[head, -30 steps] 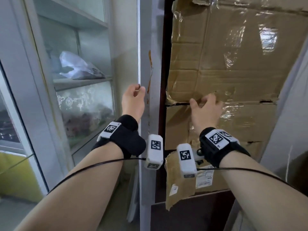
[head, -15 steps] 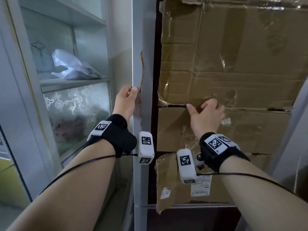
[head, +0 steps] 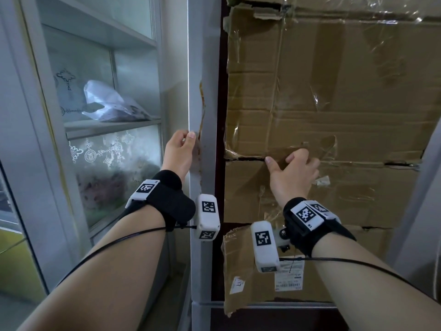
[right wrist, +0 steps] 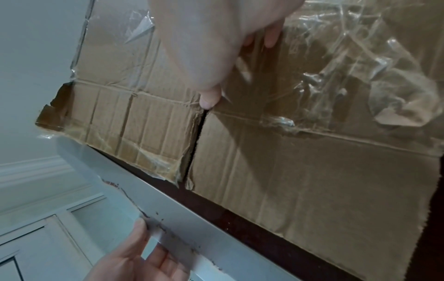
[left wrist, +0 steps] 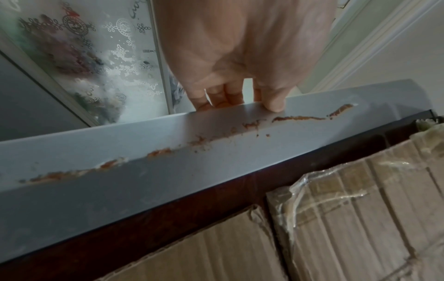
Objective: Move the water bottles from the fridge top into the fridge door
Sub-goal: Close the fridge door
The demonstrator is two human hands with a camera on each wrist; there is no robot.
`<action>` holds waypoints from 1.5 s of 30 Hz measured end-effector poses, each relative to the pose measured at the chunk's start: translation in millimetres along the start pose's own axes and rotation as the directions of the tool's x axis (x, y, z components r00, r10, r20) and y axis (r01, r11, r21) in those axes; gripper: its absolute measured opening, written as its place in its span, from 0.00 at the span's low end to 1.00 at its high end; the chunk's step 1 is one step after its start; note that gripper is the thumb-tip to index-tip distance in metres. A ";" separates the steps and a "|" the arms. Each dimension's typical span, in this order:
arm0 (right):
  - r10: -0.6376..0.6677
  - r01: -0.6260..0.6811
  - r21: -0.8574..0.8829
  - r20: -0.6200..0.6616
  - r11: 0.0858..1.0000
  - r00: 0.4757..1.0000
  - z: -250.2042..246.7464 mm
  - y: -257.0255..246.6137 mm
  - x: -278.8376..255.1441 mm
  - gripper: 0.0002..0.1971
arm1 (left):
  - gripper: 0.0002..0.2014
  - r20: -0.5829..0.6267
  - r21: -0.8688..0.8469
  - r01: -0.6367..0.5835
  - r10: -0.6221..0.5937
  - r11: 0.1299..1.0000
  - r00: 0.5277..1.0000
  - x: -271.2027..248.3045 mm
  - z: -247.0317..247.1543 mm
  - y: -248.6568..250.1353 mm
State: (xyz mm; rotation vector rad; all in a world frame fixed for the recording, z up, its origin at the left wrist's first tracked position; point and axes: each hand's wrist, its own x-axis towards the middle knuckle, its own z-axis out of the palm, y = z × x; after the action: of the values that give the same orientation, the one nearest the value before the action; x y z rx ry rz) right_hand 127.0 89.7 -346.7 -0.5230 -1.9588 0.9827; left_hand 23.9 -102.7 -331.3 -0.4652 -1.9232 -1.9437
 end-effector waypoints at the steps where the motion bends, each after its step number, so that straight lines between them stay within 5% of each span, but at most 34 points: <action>1: -0.001 0.001 0.000 -0.002 1.000 1.000 0.1 0.2 0.0 0.19 | 0.14 -0.004 0.001 0.002 -0.002 1.000 1.000 0.7 0.0 -0.8; 12: -0.008 0.008 -0.005 0.007 1.000 1.000 -0.9 0.5 0.4 0.19 | 0.11 -0.006 0.044 -0.020 0.020 0.999 1.000 -2.7 -0.8 6.1; 24: 0.077 -0.074 -0.021 0.244 0.997 0.967 -31.9 -5.5 -2.4 0.16 | 0.12 -0.046 0.253 0.095 -0.086 0.963 0.995 -17.6 -9.2 22.2; 33: 0.080 -0.085 0.006 0.272 0.996 0.959 -42.4 2.3 -5.8 0.16 | 0.10 -0.071 0.253 0.132 -0.118 0.958 0.991 -30.4 -10.8 30.2; 37: 0.070 -0.078 0.019 0.268 0.997 0.961 -43.4 3.8 -2.3 0.15 | 0.14 -0.123 0.196 0.132 -0.109 0.972 0.986 -28.0 -12.7 37.5; 45: 0.054 -0.119 0.263 0.243 0.957 0.969 -61.3 -18.4 12.3 0.12 | 0.07 -0.131 -0.157 0.093 -0.115 0.983 0.985 -30.0 -13.5 71.9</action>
State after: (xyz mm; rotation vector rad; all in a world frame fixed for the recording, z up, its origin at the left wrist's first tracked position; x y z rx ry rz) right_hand 172.0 113.7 -306.1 -0.3494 -1.9700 1.4029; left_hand 84.8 -115.7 -282.7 -0.2643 -1.7538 -2.1375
